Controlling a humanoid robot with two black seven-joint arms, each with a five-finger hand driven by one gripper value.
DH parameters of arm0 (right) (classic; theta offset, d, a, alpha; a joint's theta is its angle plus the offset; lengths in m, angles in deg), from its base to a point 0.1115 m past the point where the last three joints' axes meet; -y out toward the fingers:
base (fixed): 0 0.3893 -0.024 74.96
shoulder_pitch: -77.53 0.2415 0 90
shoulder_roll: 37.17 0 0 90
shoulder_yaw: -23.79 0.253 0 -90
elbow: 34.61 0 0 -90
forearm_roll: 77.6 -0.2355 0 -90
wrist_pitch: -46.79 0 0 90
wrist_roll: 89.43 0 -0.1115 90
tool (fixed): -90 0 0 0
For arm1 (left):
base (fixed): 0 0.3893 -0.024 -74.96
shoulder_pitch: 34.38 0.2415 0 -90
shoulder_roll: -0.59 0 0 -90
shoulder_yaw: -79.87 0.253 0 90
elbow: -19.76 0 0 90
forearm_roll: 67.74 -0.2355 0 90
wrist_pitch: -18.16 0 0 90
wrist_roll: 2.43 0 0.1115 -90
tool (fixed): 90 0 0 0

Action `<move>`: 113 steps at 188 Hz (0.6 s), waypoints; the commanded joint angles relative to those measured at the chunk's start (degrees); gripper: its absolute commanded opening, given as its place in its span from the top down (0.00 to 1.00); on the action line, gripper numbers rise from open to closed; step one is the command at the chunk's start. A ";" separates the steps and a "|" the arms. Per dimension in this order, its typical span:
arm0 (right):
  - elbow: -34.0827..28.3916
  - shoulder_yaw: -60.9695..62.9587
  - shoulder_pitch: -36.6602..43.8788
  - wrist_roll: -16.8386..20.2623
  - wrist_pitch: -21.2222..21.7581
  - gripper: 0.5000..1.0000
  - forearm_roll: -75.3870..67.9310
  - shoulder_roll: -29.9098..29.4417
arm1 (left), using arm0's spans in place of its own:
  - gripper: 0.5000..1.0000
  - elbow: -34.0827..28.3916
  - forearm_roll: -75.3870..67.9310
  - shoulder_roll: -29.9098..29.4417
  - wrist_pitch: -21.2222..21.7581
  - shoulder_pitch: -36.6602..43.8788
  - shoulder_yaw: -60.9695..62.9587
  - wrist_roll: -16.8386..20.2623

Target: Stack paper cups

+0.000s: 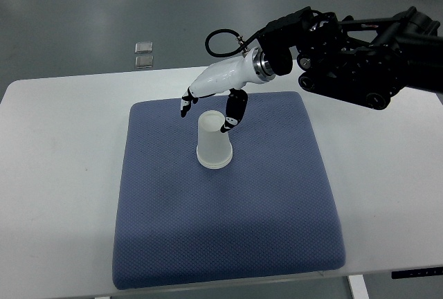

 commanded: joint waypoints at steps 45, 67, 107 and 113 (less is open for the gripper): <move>0.61 3.48 -0.04 -0.10 0.12 0.28 -0.09 0.65 | 0.00 -0.03 0.00 0.00 0.00 0.00 0.00 0.00; 2.55 6.65 -1.00 -0.10 0.03 0.25 -0.62 0.73 | 0.00 -0.03 0.00 0.00 0.00 0.00 0.00 0.00; 7.82 16.58 -10.23 0.26 0.12 0.24 -2.37 1.09 | 0.00 0.06 0.00 0.00 0.00 0.00 0.00 0.00; 9.05 18.34 -12.08 0.26 0.29 0.24 -2.29 1.17 | 0.00 0.06 0.00 0.00 0.00 0.00 0.00 0.00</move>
